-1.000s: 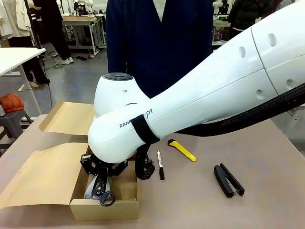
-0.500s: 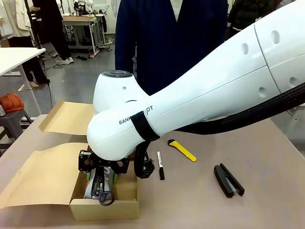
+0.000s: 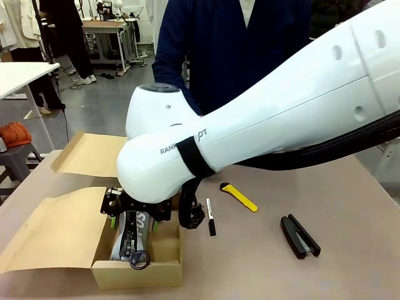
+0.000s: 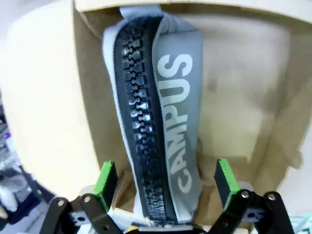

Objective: Place items inside the box.
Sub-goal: Pick up a Pencil pouch or Stapler and place it inside the Mailer Box closest to the robot.

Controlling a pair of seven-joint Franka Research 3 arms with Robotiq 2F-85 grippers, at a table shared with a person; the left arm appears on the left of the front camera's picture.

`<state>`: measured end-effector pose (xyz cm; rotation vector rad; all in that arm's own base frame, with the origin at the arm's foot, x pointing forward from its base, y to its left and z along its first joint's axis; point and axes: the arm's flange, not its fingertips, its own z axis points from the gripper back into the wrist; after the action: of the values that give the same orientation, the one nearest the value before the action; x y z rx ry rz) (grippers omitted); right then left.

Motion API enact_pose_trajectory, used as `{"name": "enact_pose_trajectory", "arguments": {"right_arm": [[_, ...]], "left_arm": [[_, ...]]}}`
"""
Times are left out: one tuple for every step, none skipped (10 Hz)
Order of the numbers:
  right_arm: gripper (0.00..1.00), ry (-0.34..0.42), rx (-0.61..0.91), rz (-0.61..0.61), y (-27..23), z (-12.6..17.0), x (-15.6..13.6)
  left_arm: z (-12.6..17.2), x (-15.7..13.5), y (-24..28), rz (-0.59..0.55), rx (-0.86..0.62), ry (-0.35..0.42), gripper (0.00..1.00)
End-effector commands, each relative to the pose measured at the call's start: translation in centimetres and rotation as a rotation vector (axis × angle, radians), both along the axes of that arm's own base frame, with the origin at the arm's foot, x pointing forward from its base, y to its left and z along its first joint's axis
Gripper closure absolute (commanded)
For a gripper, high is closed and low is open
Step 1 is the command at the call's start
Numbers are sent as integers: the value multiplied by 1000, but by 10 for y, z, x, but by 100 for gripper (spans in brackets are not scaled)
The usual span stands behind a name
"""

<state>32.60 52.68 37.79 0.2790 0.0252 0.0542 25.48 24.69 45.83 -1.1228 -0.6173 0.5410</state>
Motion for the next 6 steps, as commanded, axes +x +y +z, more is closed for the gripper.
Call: {"name": "enact_pose_trajectory", "arguments": {"right_arm": [[0,-5,58,-18,-52,46,-14],[0,-15,81,-22,-84,76,-24],[0,-20,122,30,-122,101,-39],[0,-34,161,38,-148,110,-51],[0,-29,179,64,-159,111,-62],[0,3,126,77,-149,107,-75]], "left_arm": [[0,0,-1,-2,-1,-25,0],[0,0,-1,-2,-1,-25,0],[0,0,-1,-2,-1,-25,0],[0,0,-1,-2,-1,-25,0],[0,0,-1,-2,-1,-25,0],[0,0,-1,-2,-1,-25,0]]}}
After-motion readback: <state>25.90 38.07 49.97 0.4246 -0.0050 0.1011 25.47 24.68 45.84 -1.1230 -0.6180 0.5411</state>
